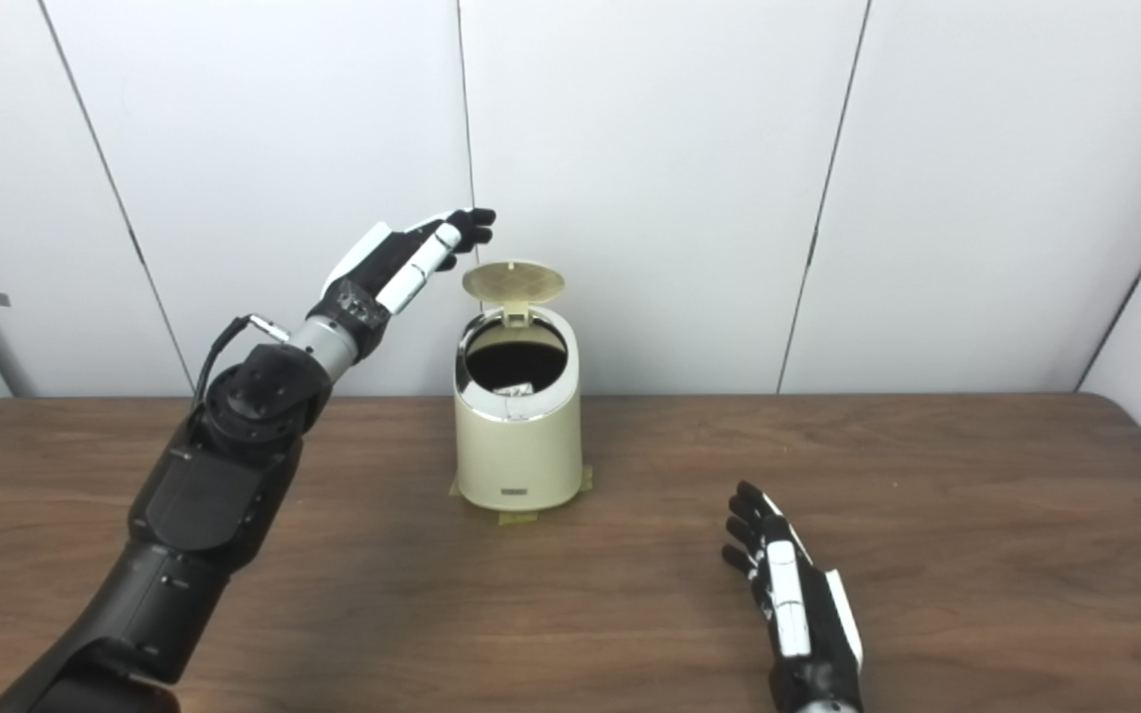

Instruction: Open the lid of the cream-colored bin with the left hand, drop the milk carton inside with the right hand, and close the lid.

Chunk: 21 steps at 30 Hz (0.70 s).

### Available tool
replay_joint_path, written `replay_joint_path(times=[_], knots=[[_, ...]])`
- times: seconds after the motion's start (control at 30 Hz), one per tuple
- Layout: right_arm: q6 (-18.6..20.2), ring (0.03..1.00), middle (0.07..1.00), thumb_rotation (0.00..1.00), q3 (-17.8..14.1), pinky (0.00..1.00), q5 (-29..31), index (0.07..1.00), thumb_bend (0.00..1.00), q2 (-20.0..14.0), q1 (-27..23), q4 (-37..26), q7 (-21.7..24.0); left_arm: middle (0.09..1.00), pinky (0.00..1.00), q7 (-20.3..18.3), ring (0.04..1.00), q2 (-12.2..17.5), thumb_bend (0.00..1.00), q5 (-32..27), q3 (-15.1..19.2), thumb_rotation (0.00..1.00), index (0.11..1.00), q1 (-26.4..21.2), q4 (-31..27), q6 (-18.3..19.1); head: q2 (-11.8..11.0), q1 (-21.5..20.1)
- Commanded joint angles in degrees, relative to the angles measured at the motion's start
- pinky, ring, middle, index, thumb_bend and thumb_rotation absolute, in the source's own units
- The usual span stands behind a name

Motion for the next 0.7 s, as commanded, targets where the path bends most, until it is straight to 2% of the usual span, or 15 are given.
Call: replay_joint_path(times=[0.0, 0.2, 0.43, 0.57, 0.67], knots=[[-2.4, 0.891, 0.894, 1.0, -0.1, 0.8, 0.6, 0.883, 0.6, 0.5, -1.4, -1.0, 0.3, 0.84, 0.93, -0.1, 0.91, 1.9, 0.49, 2.8, -0.9, 1.0, 0.862, -4.8, -2.6, -2.0, 0.1, -0.2], [-1.8, 0.884, 0.891, 0.99, -0.2, 0.8, 0.9, 0.884, 0.61, 0.6, -1.9, -0.2, 0.2, 0.775, 0.95, -0.6, 0.87, 4.0, 0.47, 9.4, -4.5, 1.0, 0.817, -4.5, -6.2, -2.9, 0.2, -0.6], [-0.8, 0.866, 0.885, 1.0, -0.3, 0.76, 0.1, 0.884, 0.6, 0.7, -2.5, 0.4, -0.4, 0.731, 0.83, -1.1, 0.799, 6.2, 0.51, 15.9, -7.3, 1.0, 0.763, -4.2, -8.7, -6.7, 0.7, -0.9], [-0.4, 0.855, 0.879, 1.0, -0.2, 0.72, -0.6, 0.882, 0.59, 0.8, -2.8, 0.6, -0.8, 0.731, 0.77, -1.9, 0.764, 8.2, 0.43, 20.3, -9.2, 1.0, 0.738, -3.5, -12.2, -8.6, 1.3, -1.1], [-0.1, 0.857, 0.881, 1.0, 0.0, 0.75, -1.2, 0.889, 0.59, 0.5, -3.0, 0.7, -0.8, 0.736, 0.74, -2.5, 0.761, 9.6, 0.43, 23.1, -10.2, 1.0, 0.721, -2.9, -14.3, -10.2, 1.6, -1.2]])
